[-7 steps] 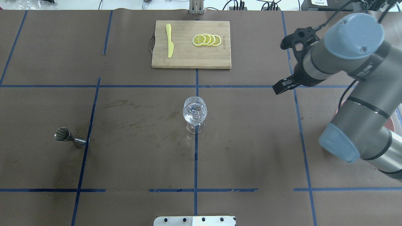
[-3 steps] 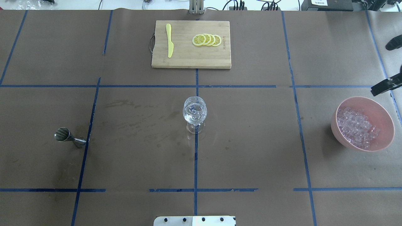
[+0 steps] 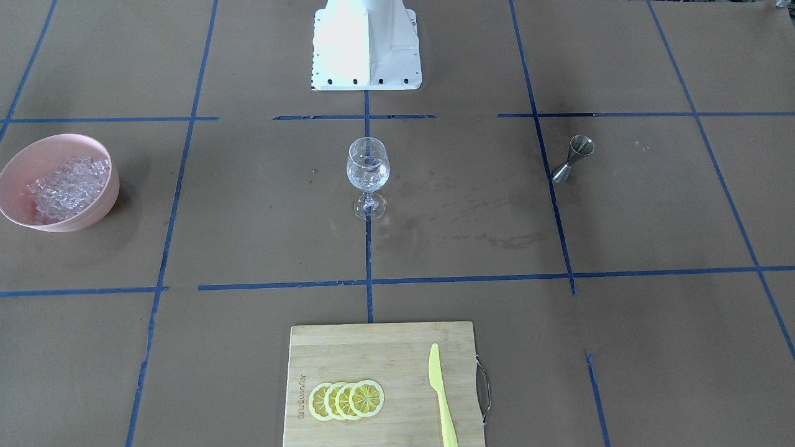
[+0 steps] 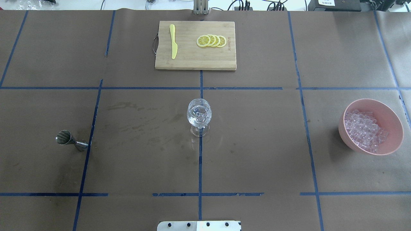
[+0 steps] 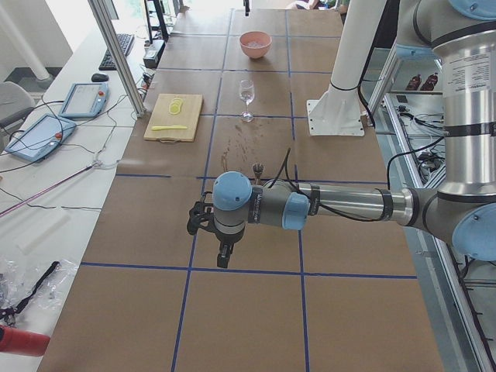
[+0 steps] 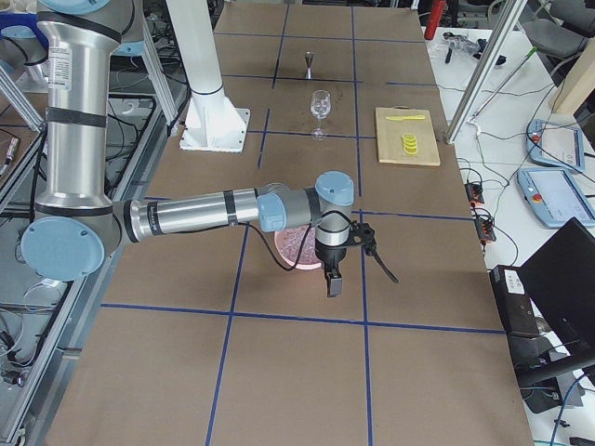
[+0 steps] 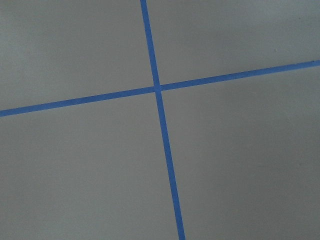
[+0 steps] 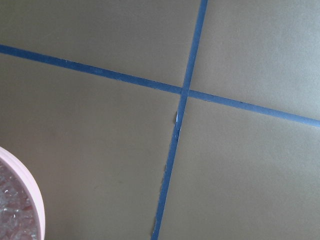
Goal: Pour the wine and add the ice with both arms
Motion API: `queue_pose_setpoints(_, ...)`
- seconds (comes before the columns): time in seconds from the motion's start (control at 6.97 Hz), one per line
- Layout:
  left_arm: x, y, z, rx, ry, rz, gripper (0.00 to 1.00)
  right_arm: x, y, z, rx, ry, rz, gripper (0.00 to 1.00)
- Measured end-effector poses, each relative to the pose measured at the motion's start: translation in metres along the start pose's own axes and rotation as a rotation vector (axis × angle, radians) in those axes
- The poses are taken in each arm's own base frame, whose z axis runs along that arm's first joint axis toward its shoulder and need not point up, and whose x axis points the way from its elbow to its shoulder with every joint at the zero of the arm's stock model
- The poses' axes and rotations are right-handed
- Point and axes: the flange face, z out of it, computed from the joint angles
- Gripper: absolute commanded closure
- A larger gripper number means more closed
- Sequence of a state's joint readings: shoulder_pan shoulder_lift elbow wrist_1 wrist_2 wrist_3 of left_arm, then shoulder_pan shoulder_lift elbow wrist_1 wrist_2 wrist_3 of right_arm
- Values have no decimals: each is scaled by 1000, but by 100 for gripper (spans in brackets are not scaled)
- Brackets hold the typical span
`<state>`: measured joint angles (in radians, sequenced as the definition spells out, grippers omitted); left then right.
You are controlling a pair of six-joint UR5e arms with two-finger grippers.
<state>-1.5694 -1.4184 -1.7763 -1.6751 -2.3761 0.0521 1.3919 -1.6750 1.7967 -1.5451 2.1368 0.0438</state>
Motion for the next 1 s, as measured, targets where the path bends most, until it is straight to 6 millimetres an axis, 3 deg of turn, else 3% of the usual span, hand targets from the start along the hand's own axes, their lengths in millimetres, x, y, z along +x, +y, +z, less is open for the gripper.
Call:
queue_pose_setpoints(0.29,0,1,0,0,1,0,0,28,9,-4,-8,-60,51,0)
queue_pose_setpoints(0.72,4,0,-4,8,1,9,0,31,12,-6,-28,-111,87,0)
queue_pose_setpoints(1.0,5,0,-5,9,0,11,0,40,25,0,-41,-119,113,0)
